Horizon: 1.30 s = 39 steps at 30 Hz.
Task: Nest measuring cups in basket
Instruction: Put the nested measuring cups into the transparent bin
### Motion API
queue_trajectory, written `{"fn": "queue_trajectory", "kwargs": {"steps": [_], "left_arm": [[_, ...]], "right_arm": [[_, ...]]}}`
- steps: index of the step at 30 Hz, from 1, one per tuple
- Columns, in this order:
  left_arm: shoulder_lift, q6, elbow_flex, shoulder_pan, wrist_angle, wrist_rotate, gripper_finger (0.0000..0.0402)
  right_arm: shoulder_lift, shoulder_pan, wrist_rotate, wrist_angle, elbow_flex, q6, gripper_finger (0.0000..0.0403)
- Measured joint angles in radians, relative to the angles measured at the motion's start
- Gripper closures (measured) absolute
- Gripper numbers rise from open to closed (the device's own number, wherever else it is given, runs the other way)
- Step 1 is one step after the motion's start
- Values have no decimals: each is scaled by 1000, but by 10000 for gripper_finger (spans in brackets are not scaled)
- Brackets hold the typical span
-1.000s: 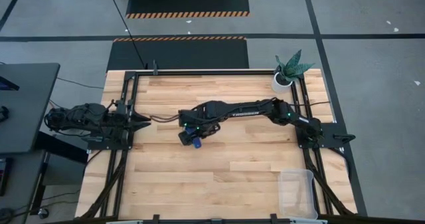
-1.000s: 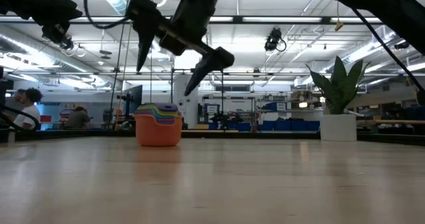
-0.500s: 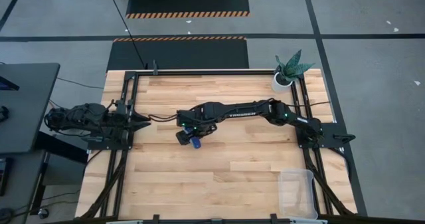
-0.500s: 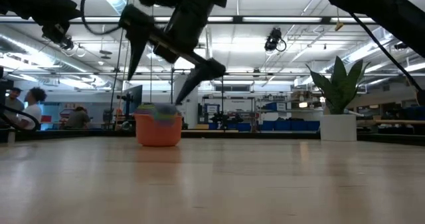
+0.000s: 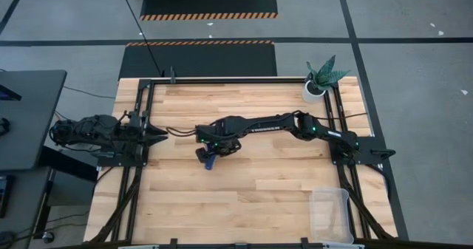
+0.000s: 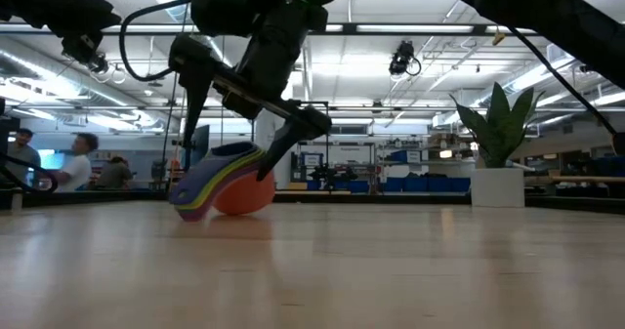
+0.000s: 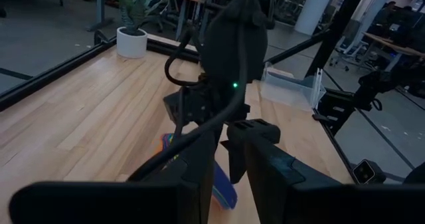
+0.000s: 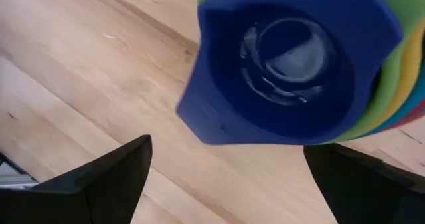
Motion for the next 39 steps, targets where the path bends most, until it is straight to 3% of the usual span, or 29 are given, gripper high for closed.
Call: {"fn": "queue_trajectory", "kwargs": {"steps": [23, 28, 39], "left_arm": [[0, 0, 0, 0, -1, 0, 310], [0, 0, 0, 0, -1, 0, 311], [0, 0, 0, 0, -1, 0, 311]], "right_arm": [[-9, -34, -34, 47, 1, 14, 3], [-11, -34, -28, 38, 1, 91, 3], [-11, -21, 95, 42, 1, 325, 3]]}}
